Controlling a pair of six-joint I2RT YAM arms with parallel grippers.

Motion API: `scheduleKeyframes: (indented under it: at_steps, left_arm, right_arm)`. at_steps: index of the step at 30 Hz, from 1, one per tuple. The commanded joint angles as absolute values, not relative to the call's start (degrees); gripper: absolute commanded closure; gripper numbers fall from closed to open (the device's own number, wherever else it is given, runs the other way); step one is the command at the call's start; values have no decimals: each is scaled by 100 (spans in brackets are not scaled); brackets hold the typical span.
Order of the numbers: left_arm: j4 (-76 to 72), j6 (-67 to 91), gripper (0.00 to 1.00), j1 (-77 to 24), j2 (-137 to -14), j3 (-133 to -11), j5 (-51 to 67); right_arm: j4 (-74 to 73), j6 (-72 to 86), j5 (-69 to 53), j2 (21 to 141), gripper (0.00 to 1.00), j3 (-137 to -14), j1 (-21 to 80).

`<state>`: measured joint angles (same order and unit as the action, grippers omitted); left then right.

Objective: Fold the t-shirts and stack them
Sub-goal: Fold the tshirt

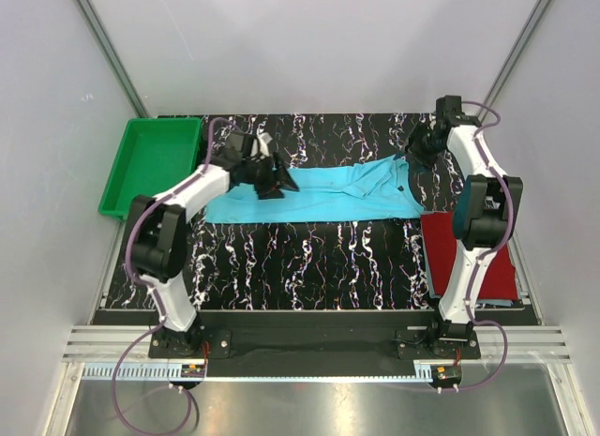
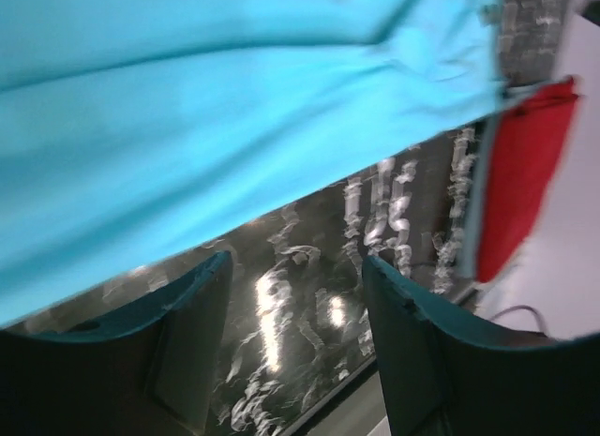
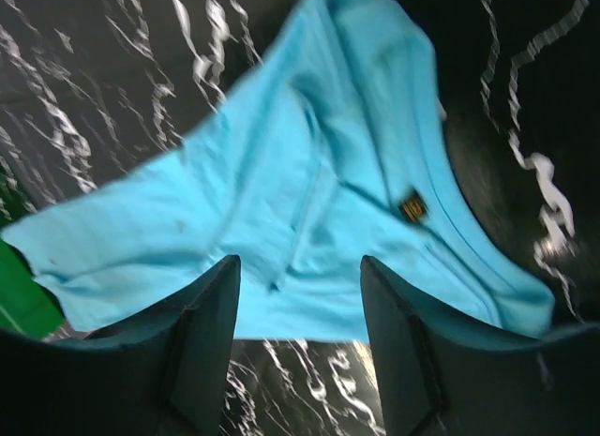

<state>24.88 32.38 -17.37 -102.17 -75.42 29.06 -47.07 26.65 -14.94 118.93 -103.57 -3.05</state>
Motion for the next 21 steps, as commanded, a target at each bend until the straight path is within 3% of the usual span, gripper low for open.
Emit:
scheduleKeyframes:
  at_steps: [1, 8, 15, 21]
  left_arm:
    - [358, 4656, 37, -2126, -10695, -7655, 3866]
    - [-1827, 6467, 36, -2820, -11609, -7909, 3306]
    - [-1792, 7075, 52, -3339, -12357, -8437, 2269]
    - [-1329, 7207, 58, -3586, -12840, -9061, 1776]
  right_arm:
    - [-4157, 2857, -2056, 12382, 40, -10906, -316]
    - [-3920, 2751, -2346, 13025, 42, -11592, -316]
    - [-3797, 2672, -2575, 13201, 47, -11558, -316]
    - [-3727, 2593, -2505, 13140, 50, -11408, -316]
